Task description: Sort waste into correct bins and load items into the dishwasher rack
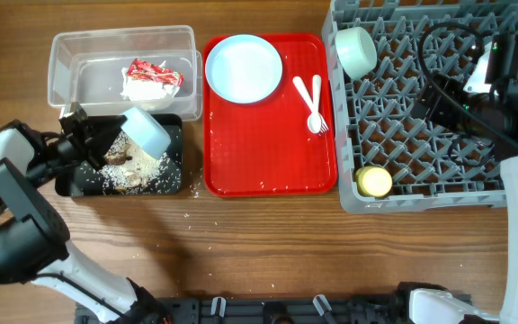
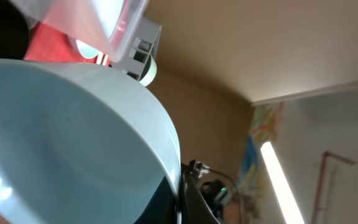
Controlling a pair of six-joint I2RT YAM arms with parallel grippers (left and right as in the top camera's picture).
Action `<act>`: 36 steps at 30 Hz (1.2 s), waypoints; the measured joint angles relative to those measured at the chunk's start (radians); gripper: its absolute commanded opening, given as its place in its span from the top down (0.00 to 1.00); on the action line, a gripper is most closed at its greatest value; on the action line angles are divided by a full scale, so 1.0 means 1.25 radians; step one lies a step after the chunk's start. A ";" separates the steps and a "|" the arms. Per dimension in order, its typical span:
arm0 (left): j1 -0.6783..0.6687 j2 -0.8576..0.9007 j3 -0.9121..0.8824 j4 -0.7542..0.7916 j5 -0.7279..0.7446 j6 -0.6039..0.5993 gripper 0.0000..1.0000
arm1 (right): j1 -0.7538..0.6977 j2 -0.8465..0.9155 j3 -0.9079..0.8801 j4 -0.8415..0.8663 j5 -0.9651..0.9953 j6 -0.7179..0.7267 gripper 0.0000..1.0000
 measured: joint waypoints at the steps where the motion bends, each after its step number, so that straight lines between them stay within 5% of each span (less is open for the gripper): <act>1: -0.003 -0.020 0.016 -0.001 -0.023 0.004 0.96 | 0.000 0.000 0.000 0.000 0.000 0.000 0.09; 6: -0.014 -0.170 0.118 0.041 -0.224 -0.005 0.96 | 0.000 0.000 0.000 -0.003 0.000 0.000 0.09; 14: -0.078 -0.194 0.125 0.034 -0.241 -0.027 0.96 | 0.000 0.000 0.000 -0.003 0.000 0.000 0.09; 19: -0.330 -0.206 0.125 0.214 -0.370 -0.132 0.96 | 0.000 0.000 0.000 -0.002 -0.003 0.000 0.09; 27: -0.854 -0.201 0.126 0.339 -0.937 -0.293 0.96 | 0.000 0.000 -0.001 -0.003 -0.034 0.000 0.09; 33: -0.988 -0.059 0.126 0.363 -1.129 -0.313 0.96 | 0.022 0.000 -0.001 -0.002 -0.055 0.001 0.09; 36: -0.993 -0.032 0.126 0.381 -1.169 -0.321 0.80 | 0.059 0.000 -0.001 0.002 -0.060 0.007 0.09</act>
